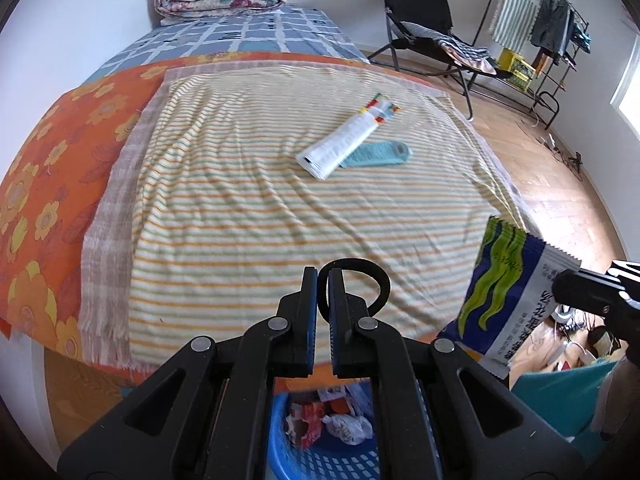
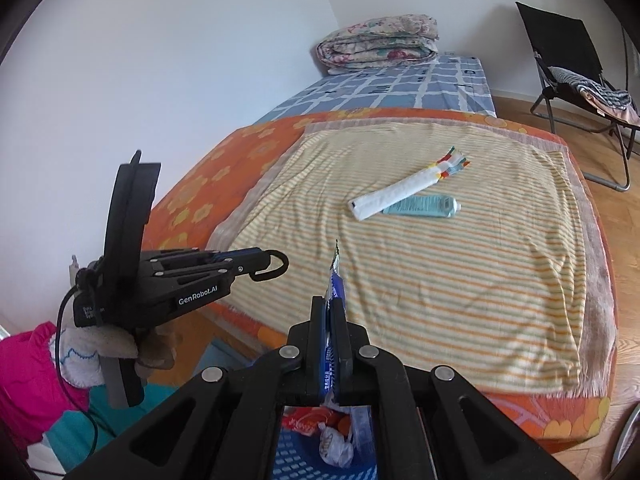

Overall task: Collect trash
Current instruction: 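Carry the hair tie and snack packet over the blue basket with both tools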

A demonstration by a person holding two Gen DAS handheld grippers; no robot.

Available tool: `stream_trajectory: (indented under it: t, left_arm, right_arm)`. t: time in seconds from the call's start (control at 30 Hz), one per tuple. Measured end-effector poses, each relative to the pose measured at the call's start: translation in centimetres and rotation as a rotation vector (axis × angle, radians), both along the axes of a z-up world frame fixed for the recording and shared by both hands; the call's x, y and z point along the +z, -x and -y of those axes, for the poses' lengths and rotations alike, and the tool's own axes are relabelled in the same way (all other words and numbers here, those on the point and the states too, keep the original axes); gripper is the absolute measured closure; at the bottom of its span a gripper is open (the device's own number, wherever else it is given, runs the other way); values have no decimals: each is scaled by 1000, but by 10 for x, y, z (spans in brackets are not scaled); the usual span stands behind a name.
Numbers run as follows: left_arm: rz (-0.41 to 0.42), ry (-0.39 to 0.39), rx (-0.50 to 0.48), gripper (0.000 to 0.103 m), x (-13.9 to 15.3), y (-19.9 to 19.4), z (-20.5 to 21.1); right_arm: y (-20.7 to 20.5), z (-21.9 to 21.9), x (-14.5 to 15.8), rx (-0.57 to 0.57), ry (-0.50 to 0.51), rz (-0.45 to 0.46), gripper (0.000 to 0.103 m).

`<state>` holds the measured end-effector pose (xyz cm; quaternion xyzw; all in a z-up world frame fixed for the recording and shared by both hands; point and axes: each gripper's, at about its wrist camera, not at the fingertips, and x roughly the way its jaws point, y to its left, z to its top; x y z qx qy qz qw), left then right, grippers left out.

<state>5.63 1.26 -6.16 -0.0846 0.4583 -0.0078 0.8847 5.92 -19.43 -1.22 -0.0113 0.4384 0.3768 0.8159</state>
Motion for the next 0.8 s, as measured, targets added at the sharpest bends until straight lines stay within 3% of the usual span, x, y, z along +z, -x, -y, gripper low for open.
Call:
stream_trajectory:
  t: [0.8]
  left_arm:
    - [-105, 56, -56, 100, -50, 67, 42]
  right_arm:
    - [74, 21, -59, 92, 103, -98, 103]
